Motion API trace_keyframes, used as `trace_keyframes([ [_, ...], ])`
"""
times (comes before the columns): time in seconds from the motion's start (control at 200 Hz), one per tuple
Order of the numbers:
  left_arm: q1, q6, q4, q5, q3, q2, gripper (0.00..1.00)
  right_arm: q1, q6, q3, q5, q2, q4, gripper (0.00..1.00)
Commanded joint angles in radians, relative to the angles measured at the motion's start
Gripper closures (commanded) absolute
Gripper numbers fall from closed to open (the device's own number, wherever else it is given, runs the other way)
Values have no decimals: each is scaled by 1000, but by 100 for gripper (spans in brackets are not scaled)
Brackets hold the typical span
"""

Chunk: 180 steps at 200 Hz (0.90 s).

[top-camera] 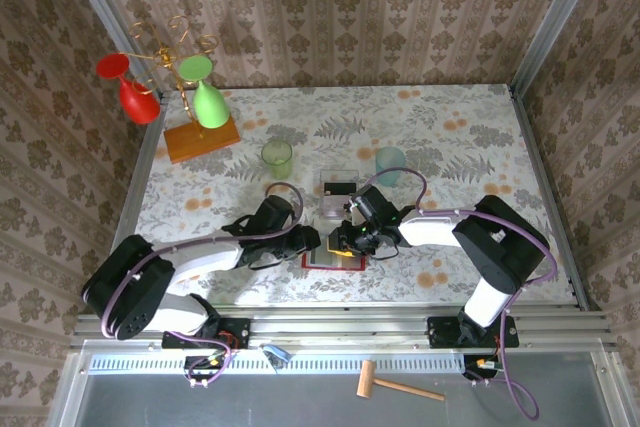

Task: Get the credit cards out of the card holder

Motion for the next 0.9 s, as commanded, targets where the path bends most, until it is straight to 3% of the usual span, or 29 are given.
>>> trace_keyframes([
  [0.0, -7, -15, 45, 33, 19, 23, 64, -12, -23, -26, 5, 16, -14, 70],
  [0.165, -8, -4, -16, 15, 28, 38, 64, -12, -23, -29, 4, 17, -13, 70],
  [0.39, -8, -13, 21, 37, 23, 64, 64, -15, -12, -31, -13, 30, 16, 70],
  [0.51, -7, -30, 77, 61, 15, 82, 72, -17, 2, -35, -26, 37, 41, 70],
  [0.6, -7, -42, 104, 70, 11, 90, 73, -18, 7, -33, -30, 29, 44, 70],
  [0.895, -5, -35, 104, 67, 26, 72, 73, -37, -10, -3, 13, -103, -73, 66],
])
